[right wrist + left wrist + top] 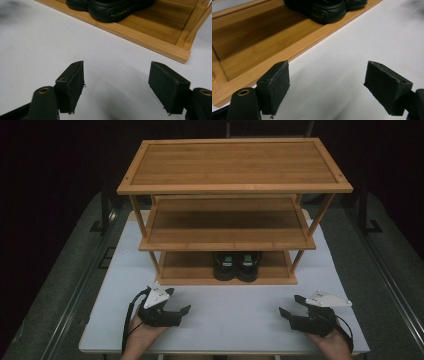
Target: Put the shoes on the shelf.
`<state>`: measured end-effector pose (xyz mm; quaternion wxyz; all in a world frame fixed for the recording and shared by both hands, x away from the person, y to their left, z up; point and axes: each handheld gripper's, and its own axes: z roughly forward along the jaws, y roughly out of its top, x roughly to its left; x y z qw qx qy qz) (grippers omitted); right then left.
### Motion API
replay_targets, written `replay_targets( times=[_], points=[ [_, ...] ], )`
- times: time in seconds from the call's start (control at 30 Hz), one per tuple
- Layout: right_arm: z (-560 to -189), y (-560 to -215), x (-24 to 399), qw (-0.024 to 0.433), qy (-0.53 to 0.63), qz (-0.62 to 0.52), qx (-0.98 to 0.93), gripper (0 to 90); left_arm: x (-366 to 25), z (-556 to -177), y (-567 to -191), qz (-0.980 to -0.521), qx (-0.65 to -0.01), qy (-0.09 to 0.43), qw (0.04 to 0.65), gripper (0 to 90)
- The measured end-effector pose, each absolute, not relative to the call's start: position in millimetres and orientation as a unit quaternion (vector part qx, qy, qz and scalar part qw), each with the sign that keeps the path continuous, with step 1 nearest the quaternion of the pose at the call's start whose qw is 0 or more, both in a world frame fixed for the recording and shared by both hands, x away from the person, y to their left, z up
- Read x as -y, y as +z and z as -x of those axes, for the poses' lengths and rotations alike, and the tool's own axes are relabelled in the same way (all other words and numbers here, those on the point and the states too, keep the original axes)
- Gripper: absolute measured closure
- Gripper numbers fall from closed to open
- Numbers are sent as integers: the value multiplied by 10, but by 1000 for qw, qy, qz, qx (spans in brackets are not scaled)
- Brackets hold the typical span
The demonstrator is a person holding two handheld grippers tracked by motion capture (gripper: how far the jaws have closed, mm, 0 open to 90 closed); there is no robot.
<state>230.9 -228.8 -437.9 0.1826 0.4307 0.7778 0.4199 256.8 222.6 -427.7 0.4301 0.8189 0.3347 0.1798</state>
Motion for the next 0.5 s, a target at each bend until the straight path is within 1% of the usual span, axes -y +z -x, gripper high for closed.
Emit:
replay_targets(
  times=[0.27,0.5],
  points=[
    [-2275,-4374,2307,182,423,-430,-777,277,-2283,-2541,-4267,-818,-335,182,431,191],
    [-2156,-4394,2398,180,432,-434,-770,252,-2442,-2445,-4311,-810,-347,179,438,184]
  ],
)
